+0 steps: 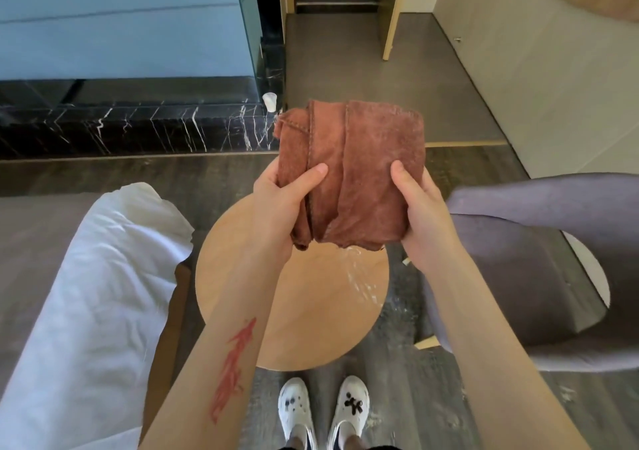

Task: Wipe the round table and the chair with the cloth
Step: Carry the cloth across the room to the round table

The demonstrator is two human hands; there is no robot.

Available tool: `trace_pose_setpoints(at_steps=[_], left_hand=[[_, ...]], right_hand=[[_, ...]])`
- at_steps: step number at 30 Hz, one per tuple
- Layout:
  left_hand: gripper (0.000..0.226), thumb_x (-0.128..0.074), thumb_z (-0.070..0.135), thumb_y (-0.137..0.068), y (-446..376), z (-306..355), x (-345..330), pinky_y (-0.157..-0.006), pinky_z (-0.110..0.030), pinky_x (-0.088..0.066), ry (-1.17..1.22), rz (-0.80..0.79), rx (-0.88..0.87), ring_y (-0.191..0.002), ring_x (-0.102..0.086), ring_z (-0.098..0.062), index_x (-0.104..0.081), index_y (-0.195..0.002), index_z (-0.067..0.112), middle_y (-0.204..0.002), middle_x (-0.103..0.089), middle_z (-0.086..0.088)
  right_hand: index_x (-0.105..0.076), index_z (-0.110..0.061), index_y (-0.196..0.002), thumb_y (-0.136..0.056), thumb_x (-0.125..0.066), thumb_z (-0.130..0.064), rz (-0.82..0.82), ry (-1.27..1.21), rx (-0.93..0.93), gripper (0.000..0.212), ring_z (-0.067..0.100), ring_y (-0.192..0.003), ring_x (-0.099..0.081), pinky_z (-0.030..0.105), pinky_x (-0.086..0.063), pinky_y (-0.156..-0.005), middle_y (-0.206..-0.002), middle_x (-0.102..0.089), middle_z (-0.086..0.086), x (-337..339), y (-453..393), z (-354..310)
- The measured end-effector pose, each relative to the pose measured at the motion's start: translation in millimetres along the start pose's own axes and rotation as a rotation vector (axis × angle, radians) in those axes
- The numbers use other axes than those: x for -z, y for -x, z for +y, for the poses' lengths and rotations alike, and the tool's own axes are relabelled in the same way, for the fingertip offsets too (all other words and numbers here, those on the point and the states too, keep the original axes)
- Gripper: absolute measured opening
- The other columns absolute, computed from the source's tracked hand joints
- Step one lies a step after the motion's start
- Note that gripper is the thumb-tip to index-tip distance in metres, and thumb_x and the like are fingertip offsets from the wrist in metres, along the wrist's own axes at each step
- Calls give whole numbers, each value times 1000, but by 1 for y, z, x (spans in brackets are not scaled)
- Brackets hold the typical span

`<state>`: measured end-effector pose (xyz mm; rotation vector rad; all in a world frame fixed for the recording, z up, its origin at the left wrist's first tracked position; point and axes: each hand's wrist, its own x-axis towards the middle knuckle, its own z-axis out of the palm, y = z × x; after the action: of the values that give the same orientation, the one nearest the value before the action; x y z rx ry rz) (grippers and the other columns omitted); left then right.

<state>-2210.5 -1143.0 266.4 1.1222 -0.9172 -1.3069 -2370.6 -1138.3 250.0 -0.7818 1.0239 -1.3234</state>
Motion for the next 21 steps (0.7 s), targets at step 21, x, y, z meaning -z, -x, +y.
trace_pose_setpoints(at_steps=[21], left_hand=[[21,-70,15,-78,-35,-50,12,-71,-26,-57,-28,26,192,-84,-69,-6,-62,-88,32,-92,-70,9]], right_hand=[[-59,-40,-97,-86,-57,-32,59,15,-129,14,7,-98,-66,32,-55,-82,-105,-68,-16,19,-36,45]])
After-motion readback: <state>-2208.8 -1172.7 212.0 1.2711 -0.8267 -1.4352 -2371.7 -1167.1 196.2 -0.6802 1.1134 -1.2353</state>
